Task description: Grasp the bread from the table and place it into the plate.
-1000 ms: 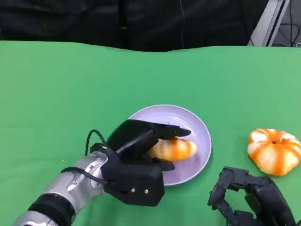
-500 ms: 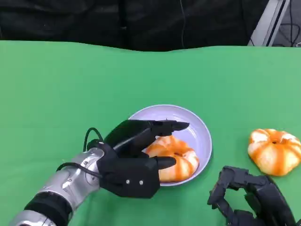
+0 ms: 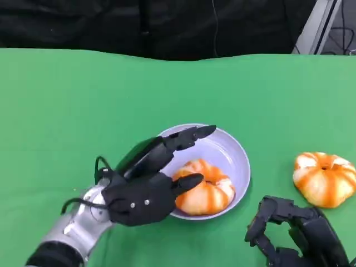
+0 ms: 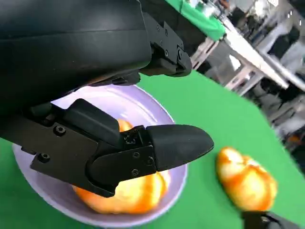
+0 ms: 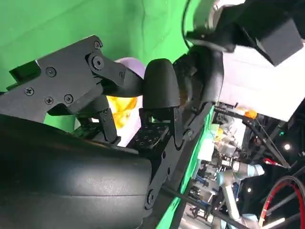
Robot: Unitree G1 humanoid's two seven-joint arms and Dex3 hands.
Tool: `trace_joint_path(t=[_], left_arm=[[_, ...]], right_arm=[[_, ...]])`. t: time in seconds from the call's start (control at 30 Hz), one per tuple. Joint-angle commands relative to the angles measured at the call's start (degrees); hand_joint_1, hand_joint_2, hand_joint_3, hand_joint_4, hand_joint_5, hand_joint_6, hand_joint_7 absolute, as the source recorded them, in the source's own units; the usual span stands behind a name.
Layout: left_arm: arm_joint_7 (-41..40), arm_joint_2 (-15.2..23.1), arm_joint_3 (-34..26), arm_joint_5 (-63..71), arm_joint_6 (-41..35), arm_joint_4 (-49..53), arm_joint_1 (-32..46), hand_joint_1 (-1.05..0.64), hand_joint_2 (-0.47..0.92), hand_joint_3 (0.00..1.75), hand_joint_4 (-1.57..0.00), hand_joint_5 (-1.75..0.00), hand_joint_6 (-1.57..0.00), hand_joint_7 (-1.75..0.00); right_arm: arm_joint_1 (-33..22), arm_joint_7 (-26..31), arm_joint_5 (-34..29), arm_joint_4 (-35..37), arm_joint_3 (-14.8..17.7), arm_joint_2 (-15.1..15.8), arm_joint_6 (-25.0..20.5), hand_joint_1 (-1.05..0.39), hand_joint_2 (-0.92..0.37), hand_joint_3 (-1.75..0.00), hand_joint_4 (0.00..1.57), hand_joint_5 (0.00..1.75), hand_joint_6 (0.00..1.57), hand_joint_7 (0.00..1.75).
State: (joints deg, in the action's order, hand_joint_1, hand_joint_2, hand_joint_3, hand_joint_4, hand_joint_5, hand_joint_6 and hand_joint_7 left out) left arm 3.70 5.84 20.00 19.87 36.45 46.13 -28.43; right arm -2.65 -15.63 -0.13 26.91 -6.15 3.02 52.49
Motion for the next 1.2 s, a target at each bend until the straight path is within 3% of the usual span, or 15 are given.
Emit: trace_joint_path(t=[0.03, 0.47, 0.8, 1.2], left_arm=[[0.43, 0.39, -2.23, -2.79, 3.22, -2.26, 1.50, -0.95, 0.92, 0.82, -0.26, -0.01, -0.24, 0.00], [3.33, -2.38, -6.73, -12.31, 8.67, -10.41, 9.54, -0.89, 0.92, 0.71, -0.34, -0.02, -0.31, -0.02], [11.10, -3.17, -8.97, -25.75, 6.24, -22.51, 20.19, -0.81, 0.92, 0.65, -0.39, -0.02, -0.33, -0.01], [18.19, -4.42, -10.43, -36.81, 0.78, -34.63, 33.27, -0.83, 0.92, 0.54, -0.46, -0.03, -0.35, -0.01]], right_arm=[[0.14, -0.57, 1.34, 0.73, 0.37, 0.89, -0.05, -0.21, -0.62, -0.91, 0.80, 1.57, 0.81, 1.30], [0.23, -0.86, 1.37, 1.14, 0.37, 0.95, 0.59, -0.22, -0.62, -0.90, 0.79, 1.59, 0.80, 1.32], [0.16, -0.81, 1.06, 1.04, 0.49, 1.05, 0.36, -0.21, -0.61, -0.92, 0.79, 1.59, 0.80, 1.32], [0.38, -0.83, 0.99, 1.23, 0.58, 1.27, 0.28, -0.22, -0.62, -0.90, 0.80, 1.59, 0.80, 1.32]])
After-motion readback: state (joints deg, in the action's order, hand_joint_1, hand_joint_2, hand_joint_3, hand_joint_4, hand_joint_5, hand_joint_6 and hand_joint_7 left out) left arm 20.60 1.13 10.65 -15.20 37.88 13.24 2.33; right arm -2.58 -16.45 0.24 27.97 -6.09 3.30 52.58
